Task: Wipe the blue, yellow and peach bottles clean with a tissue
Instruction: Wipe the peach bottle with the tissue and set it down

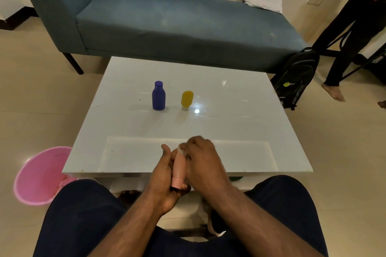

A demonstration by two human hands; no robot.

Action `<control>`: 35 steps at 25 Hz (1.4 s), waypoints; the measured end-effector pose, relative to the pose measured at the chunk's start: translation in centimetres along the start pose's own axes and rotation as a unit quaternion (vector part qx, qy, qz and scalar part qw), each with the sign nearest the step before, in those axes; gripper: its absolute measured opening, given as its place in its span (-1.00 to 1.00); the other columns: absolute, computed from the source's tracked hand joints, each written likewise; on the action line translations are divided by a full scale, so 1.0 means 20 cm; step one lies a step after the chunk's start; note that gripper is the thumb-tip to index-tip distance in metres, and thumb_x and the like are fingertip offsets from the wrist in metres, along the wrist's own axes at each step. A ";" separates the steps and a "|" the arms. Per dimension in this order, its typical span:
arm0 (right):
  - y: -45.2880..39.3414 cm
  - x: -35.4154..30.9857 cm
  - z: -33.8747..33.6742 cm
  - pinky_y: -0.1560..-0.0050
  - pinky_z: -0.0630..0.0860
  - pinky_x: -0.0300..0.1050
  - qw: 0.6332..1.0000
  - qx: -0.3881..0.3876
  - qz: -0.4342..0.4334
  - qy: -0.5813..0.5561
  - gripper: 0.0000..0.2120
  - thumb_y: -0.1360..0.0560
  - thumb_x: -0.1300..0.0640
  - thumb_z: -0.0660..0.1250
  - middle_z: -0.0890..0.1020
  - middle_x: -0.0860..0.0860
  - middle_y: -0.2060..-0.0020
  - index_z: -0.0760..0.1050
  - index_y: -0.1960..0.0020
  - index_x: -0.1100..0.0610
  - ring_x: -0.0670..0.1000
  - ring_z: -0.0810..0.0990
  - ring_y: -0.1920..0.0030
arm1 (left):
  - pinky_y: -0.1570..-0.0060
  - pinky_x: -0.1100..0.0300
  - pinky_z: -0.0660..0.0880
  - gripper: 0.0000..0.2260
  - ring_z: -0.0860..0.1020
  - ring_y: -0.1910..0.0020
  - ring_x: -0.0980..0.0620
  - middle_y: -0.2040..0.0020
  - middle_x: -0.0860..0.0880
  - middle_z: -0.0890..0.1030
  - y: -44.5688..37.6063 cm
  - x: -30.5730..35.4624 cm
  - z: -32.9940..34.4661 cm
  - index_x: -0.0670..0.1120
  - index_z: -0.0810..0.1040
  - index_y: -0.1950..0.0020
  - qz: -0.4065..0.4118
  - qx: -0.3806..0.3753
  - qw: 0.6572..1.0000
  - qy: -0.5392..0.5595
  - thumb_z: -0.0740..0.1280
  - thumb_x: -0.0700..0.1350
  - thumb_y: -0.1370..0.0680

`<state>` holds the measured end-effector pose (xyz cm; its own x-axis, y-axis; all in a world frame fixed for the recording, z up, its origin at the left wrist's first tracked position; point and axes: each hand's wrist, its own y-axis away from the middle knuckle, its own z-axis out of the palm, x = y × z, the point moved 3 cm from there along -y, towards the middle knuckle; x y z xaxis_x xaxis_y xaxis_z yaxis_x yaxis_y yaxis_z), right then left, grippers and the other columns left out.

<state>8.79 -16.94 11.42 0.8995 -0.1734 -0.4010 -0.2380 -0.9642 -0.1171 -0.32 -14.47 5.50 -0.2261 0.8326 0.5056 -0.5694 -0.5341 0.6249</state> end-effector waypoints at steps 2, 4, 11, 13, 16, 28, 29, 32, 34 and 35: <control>0.10 -0.08 0.02 0.01 0.44 -0.13 0.998 -0.029 -0.062 -0.013 -0.73 -0.46 0.19 0.32 0.52 0.03 -0.03 0.53 -0.16 0.10 0.04 0.46 -0.04 | -0.09 -0.08 0.55 -0.35 0.64 -0.20 -0.14 -0.22 -0.16 0.67 0.00 0.00 0.00 -0.03 0.58 -0.34 0.000 -0.016 1.000 0.019 0.08 0.40 -0.56; 0.08 -0.03 0.01 0.02 0.44 -0.14 0.997 -0.019 -0.072 -0.022 -0.75 -0.46 0.19 0.33 0.53 0.02 0.00 0.55 -0.13 0.10 0.02 0.45 -0.02 | -0.06 -0.08 0.56 -0.34 0.66 -0.17 -0.14 -0.20 -0.16 0.68 0.00 0.01 0.00 -0.04 0.57 -0.36 -0.001 -0.020 1.000 0.024 0.07 0.40 -0.56; 0.04 -0.01 0.03 0.01 0.46 -0.22 0.999 0.034 -0.009 -0.030 -0.75 -0.47 0.18 0.38 0.57 -0.01 -0.02 0.58 -0.14 0.07 -0.01 0.48 -0.03 | 0.10 -0.02 0.60 -0.37 0.69 -0.05 -0.12 -0.12 -0.16 0.70 0.01 0.02 0.00 -0.07 0.54 -0.37 0.005 -0.025 0.999 0.020 0.11 0.37 -0.57; 0.14 -0.06 0.01 0.08 0.50 -0.19 0.998 0.015 -0.052 -0.045 -0.73 -0.43 0.21 0.40 0.58 -0.06 0.02 0.59 -0.11 0.02 -0.03 0.46 0.01 | -0.13 -0.13 0.55 -0.40 0.65 -0.20 -0.19 -0.23 -0.21 0.66 0.01 0.01 0.00 -0.08 0.56 -0.36 -0.007 -0.038 0.999 0.034 0.16 0.34 -0.57; 0.07 0.03 -0.01 0.00 0.46 -0.20 0.995 0.037 -0.015 -0.089 -0.78 -0.47 0.21 0.33 0.59 -0.08 0.02 0.60 -0.09 0.01 -0.07 0.45 0.00 | 0.20 0.05 0.56 -0.46 0.66 0.08 -0.09 -0.07 -0.20 0.68 0.00 0.01 0.00 -0.11 0.59 -0.28 -0.002 -0.015 1.000 0.005 0.28 0.28 -0.54; 0.12 0.06 0.01 0.04 0.48 -0.36 0.983 0.046 0.014 -0.179 -0.79 -0.49 0.32 0.31 0.51 -0.08 0.04 0.60 -0.04 0.11 -0.14 0.52 0.04 | 0.09 0.01 0.49 -0.47 0.59 0.15 -0.11 0.07 -0.21 0.65 -0.04 0.01 -0.03 -0.19 0.54 -0.33 -0.025 0.011 0.997 0.066 0.35 0.19 -0.55; 0.09 0.08 0.00 0.03 0.47 -0.37 0.981 0.062 0.033 -0.182 -0.82 -0.51 0.30 0.31 0.50 -0.09 0.05 0.60 -0.04 0.11 -0.16 0.51 0.05 | 0.07 0.00 0.49 -0.47 0.57 0.12 -0.13 0.03 -0.23 0.64 -0.04 0.01 -0.03 -0.18 0.55 -0.33 -0.018 0.011 0.998 0.066 0.37 0.18 -0.54; 0.05 0.07 -0.02 0.04 0.51 -0.26 0.985 0.071 0.045 -0.153 -0.81 -0.52 0.27 0.27 0.48 -0.06 0.04 0.57 -0.07 0.10 -0.13 0.49 0.06 | 0.01 -0.03 0.51 -0.54 0.59 -0.02 -0.17 -0.09 -0.25 0.65 -0.03 0.03 -0.03 -0.13 0.59 -0.32 -0.011 0.019 0.997 0.076 0.35 0.16 -0.56; 0.11 -0.02 0.01 0.10 0.55 -0.14 0.993 0.042 -0.007 -0.115 -0.75 -0.46 0.27 0.23 0.50 -0.01 0.03 0.56 -0.09 0.12 -0.04 0.50 0.06 | -0.06 -0.04 0.56 -0.55 0.65 -0.04 -0.16 -0.12 -0.22 0.67 -0.03 0.03 -0.03 -0.14 0.60 -0.30 -0.027 0.010 0.994 0.109 0.31 0.17 -0.59; 0.16 -0.06 0.03 0.12 0.56 -0.10 0.993 0.020 -0.037 -0.106 -0.73 -0.44 0.27 0.23 0.52 0.00 0.04 0.56 -0.09 0.12 -0.01 0.50 0.06 | -0.10 -0.05 0.56 -0.53 0.66 -0.06 -0.15 -0.15 -0.20 0.68 -0.02 0.03 -0.04 -0.16 0.60 -0.31 -0.036 0.001 0.992 0.124 0.30 0.17 -0.60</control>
<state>6.76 -19.74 10.98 0.8190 -0.0512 -0.5715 -0.1912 -0.9634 -0.1877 -0.77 -13.58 5.07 -0.3733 0.8786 0.2978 -0.5901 -0.4726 0.6546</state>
